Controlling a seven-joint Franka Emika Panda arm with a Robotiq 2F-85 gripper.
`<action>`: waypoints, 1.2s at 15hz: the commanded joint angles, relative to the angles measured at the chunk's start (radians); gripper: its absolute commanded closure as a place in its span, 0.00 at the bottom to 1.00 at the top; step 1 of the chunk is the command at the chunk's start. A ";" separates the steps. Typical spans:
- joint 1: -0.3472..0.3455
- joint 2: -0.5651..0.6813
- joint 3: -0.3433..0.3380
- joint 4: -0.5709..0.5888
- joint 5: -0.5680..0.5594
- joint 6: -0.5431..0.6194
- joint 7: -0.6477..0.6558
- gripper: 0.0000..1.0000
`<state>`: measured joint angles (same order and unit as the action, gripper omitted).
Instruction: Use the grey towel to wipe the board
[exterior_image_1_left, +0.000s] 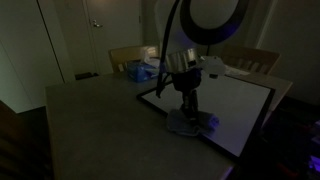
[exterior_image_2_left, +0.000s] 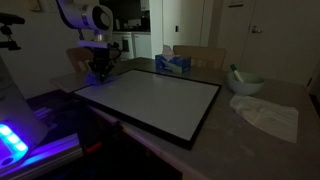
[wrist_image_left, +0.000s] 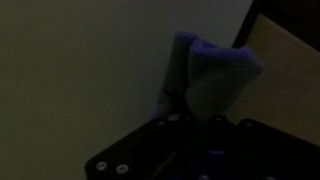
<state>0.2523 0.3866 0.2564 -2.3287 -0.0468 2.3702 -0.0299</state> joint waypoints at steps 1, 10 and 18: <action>0.016 -0.002 -0.006 -0.097 0.019 0.148 0.063 0.98; -0.007 -0.078 -0.037 -0.283 0.001 0.386 0.142 0.98; -0.022 -0.080 -0.126 -0.313 -0.059 0.458 0.129 0.98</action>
<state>0.2408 0.2458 0.1935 -2.6391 -0.0527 2.8185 0.1059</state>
